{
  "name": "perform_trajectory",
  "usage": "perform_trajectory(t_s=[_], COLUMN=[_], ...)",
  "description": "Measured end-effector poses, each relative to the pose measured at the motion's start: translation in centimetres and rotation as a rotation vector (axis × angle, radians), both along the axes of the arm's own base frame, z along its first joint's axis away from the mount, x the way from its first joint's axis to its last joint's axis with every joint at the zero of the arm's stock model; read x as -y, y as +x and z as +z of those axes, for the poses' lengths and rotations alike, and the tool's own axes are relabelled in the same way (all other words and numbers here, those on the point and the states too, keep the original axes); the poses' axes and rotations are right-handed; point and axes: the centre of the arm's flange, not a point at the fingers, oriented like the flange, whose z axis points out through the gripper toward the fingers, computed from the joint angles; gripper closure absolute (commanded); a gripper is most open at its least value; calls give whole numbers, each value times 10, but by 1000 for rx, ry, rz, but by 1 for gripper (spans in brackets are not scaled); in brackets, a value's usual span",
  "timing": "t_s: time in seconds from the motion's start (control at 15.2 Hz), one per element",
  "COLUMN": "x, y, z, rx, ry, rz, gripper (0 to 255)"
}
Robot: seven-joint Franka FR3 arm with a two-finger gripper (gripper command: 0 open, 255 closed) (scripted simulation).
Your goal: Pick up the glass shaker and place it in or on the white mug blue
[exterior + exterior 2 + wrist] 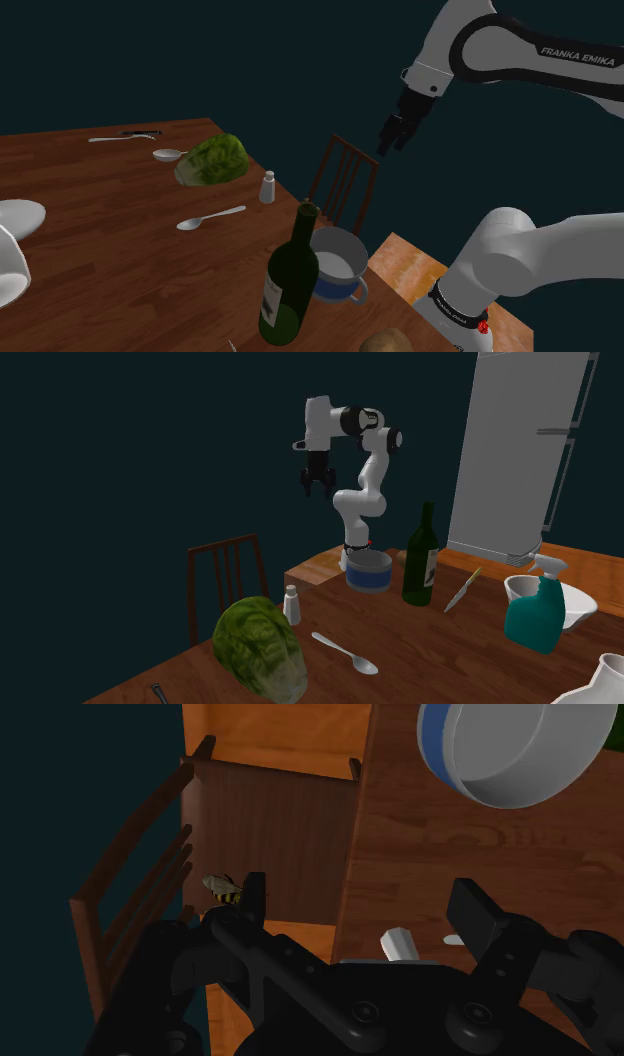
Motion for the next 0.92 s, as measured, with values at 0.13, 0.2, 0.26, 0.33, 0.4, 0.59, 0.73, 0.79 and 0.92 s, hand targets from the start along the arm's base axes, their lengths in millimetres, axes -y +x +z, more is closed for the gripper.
perform_trajectory(t_s=[0.13, 0.2, 0.26, 0.33, 0.4, 0.59, 0.73, 0.79, 0.92], x=[-2, -4, -8, -13, -15, -28, -36, -38, -47], y=[5, 13, 24, 35, 46, 78, 104, 112, 136], z=[-2, -7, -13, -19, -23, -43, -54, -59, -69], rx=[-1, -3, -5, -7, -8, -15, -18, -20, -23], ry=[1, 1, 3, 3, 5, 8, 11, 12, 14], rz=[1, 2, 4, 6, 7, 13, 16, 18, 21], gripper=[0, 0, 0, 0, 0, 0, 0, 0, 0])
